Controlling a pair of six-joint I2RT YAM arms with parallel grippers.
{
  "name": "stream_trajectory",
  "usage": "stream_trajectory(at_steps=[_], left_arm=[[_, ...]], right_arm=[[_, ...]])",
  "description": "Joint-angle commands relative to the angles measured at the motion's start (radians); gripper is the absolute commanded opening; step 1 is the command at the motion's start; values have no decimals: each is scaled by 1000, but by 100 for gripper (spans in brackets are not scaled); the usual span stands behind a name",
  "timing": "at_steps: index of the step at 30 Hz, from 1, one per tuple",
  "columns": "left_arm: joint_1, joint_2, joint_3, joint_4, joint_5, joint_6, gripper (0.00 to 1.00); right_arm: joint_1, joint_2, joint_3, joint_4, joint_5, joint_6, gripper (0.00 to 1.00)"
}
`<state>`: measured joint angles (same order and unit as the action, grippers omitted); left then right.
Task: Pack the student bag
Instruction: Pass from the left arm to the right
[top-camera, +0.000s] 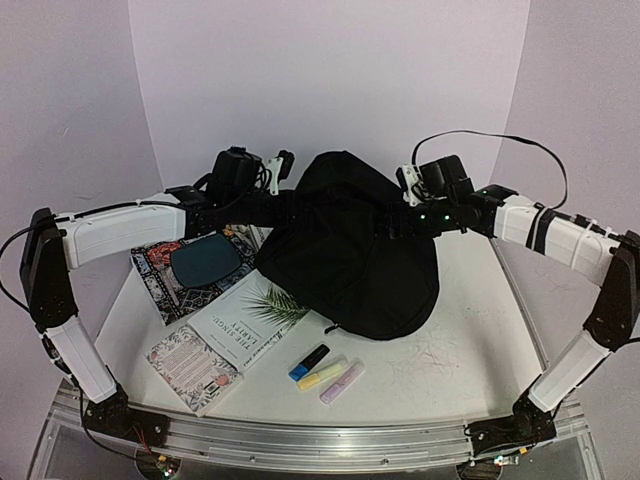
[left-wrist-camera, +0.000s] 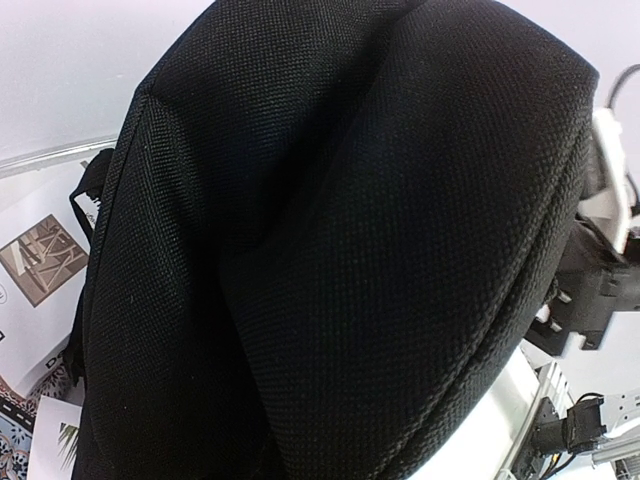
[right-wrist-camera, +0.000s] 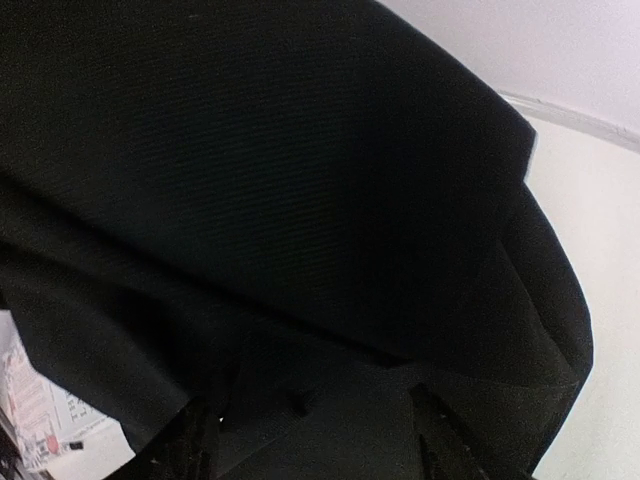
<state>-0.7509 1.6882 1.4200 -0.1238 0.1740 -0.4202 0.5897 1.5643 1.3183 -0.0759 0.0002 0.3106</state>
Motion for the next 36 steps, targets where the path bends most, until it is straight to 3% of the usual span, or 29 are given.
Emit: stream_trajectory(at_steps=[1, 6, 11, 14, 19, 28, 30, 36], left_arm=[[1, -54, 34, 150, 16, -6, 0], [1, -86, 9, 148, -7, 7, 0], [2, -94, -1, 147, -5, 15, 0], [2, -87, 1, 147, 19, 17, 0], [2, -70, 11, 148, 79, 22, 0], [1, -66, 21, 150, 114, 29, 0], [1, -70, 17, 150, 112, 32, 0], [2, -88, -9, 147, 59, 48, 0]], right_arm=[[-2, 34, 50, -27, 141, 48, 58], [-22, 24, 29, -49, 189, 41, 29], [-43, 13, 8, -48, 106, 12, 10], [-43, 27, 35, -44, 4, -11, 9], [-43, 48, 81, -38, -69, -13, 23], [-43, 115, 141, -38, -103, -11, 38], [-44, 121, 138, -38, -74, -8, 35], [-60, 106, 113, -34, -91, -7, 2]])
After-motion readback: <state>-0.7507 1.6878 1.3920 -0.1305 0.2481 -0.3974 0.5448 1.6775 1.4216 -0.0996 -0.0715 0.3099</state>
